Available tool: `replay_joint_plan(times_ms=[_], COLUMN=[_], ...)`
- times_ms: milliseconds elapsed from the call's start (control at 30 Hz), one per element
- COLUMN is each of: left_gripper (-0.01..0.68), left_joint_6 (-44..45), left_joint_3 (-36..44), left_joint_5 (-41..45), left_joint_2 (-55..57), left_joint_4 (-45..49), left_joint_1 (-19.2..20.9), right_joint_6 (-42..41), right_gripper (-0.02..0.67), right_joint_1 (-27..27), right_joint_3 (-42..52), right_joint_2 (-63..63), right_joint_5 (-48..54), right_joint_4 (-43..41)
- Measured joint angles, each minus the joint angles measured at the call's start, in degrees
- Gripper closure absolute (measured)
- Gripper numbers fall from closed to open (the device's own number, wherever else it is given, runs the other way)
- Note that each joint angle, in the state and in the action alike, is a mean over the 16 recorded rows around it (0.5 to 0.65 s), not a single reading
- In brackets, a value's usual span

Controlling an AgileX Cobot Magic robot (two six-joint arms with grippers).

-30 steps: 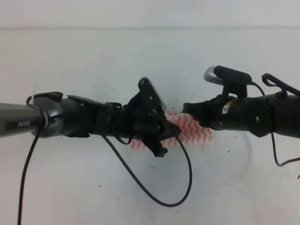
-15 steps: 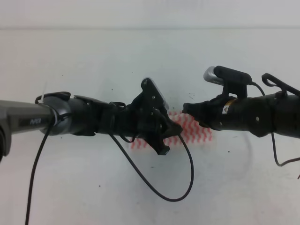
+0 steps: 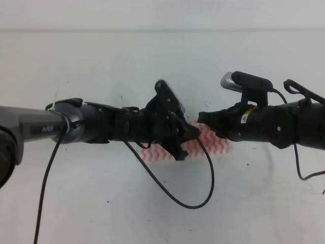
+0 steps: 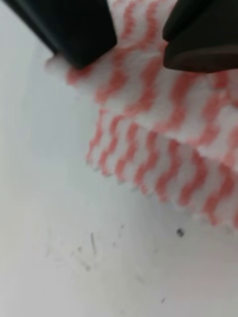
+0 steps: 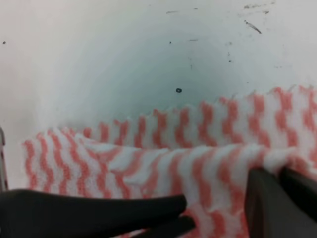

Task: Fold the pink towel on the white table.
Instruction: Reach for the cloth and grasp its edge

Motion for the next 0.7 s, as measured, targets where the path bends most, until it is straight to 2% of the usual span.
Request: replay_joint_plan(times_ms=[167,700], left_gripper=[0.678,0.678], left_joint_6=[0.3,-4.0], left_joint_3=[-0.6,-0.9], left_joint_5=[-0.2,1.8], left_joint_2=[0.0,-0.9], left_joint_4=[-0.1,7.9], left_joint_1=[0.0,-0.5], right_joint_6=[0.0,0.0], right_gripper=[0.666,0.666], right_joint_1=[0.0,0.0], right_joint_3=[0.0,0.0], right_joint_2=[0.0,0.0], right_joint_5=[0.0,-0.2], right_joint_4=[0.0,0.0])
